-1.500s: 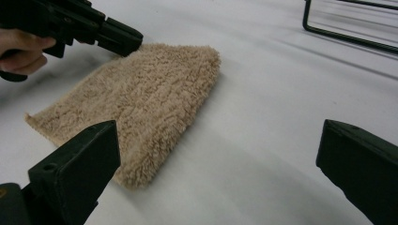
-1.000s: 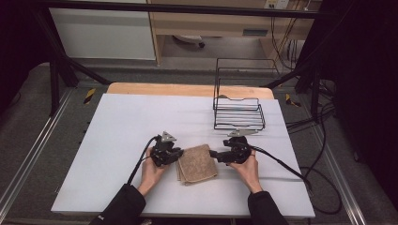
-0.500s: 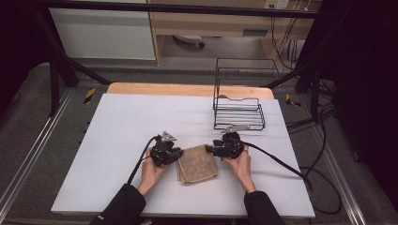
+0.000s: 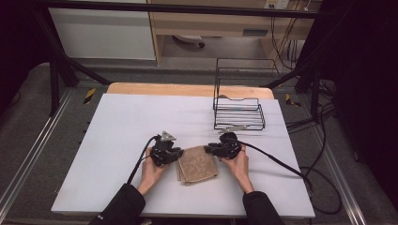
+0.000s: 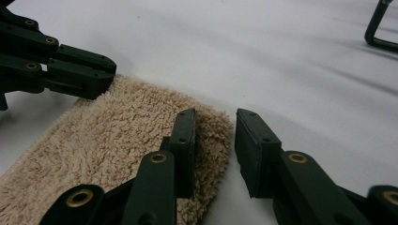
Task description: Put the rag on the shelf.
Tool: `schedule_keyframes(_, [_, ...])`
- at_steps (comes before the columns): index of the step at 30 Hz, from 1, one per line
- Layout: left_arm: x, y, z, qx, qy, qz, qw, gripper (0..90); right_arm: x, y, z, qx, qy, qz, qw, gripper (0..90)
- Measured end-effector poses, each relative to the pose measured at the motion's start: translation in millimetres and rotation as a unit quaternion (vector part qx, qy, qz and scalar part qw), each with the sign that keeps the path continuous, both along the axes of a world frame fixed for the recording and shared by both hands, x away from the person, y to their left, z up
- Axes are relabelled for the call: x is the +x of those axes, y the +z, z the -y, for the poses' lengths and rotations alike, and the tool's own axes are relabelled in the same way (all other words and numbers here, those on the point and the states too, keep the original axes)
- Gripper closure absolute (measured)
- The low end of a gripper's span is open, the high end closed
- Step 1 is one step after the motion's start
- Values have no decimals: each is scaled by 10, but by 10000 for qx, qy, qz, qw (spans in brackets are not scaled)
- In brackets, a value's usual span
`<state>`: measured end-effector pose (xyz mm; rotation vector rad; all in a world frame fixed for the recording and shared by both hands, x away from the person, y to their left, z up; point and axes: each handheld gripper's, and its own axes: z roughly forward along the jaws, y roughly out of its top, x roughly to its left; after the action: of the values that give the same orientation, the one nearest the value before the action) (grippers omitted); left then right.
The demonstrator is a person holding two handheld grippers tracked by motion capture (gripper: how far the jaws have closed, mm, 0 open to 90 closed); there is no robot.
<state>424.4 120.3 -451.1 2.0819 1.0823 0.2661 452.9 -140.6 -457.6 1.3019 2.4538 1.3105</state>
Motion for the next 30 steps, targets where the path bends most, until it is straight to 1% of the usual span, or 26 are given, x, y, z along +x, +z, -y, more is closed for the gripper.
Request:
schedule_keyframes(7, [3, 5, -3, -46, 54, -53, 10000, 795, -20, -3, -13, 59, 13, -142, 9999, 776])
schedule_keyframes(11, [7, 11, -14, -101, 81, -106, 9999, 809, -31, -1, -16, 89, 7, -150, 9998, 809])
schedule_keyframes(14, [7, 15, -23, -147, 82, -116, 9998, 821, -49, 14, -13, 113, -10, -115, 9999, 835])
schedule_keyframes(19, [-2, 49, -48, -260, 68, -88, 9996, 827, -73, 51, -1, 147, -1, -73, 9999, 841])
schedule_keyframes(22, [-22, 93, -63, -396, 71, -44, 9992, 829, -107, 106, 18, 203, 13, 6, 9998, 842])
schedule_keyframes(30, [-86, 243, -94, -606, -21, 119, 9981, 830, -202, 259, 82, 374, 43, 193, 9991, 842])
